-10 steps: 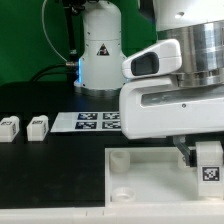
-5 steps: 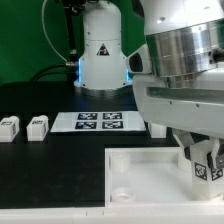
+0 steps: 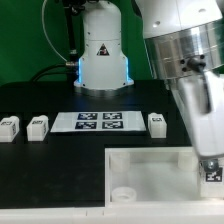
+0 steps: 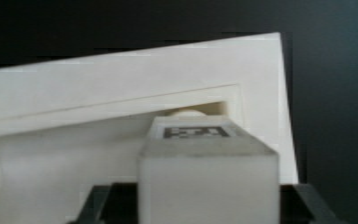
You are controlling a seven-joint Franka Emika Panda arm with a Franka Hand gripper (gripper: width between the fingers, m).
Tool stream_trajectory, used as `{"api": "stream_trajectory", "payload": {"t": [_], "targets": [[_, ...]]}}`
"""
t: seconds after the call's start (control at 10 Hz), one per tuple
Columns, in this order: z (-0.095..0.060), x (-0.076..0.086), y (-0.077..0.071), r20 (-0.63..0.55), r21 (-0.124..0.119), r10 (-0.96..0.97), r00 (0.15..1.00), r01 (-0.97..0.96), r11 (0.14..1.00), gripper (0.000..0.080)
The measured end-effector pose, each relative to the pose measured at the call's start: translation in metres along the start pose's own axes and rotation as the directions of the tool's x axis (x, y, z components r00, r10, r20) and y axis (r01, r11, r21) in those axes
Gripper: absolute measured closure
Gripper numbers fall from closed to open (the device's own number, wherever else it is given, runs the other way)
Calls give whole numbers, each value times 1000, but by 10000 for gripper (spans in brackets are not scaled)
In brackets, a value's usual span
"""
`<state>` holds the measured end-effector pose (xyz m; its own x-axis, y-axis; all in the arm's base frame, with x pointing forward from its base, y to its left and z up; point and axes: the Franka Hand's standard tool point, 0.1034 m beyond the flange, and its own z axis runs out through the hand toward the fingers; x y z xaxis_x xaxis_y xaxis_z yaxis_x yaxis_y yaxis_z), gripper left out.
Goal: Assemble one leg
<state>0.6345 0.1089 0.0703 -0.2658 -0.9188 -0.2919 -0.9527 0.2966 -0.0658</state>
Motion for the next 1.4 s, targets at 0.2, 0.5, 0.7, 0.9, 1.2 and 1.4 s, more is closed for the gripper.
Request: {"api": "stream_trajectory", "payload": {"t": [0.2, 0.5, 0.7, 0.9, 1.2, 1.4], "targets": [[1, 0, 1, -2, -2, -70, 998, 70, 998, 413], [2, -3, 3, 1, -59, -473, 881, 472, 880, 171], [2, -9, 0, -14, -90, -698, 716, 694, 714, 156], [2, -6, 0, 2, -95, -826, 563, 823, 560, 150], [6, -5, -9, 27, -141, -979, 201, 971, 195, 150], [6, -5, -9, 23, -142, -972, 233, 963, 227, 150]]}}
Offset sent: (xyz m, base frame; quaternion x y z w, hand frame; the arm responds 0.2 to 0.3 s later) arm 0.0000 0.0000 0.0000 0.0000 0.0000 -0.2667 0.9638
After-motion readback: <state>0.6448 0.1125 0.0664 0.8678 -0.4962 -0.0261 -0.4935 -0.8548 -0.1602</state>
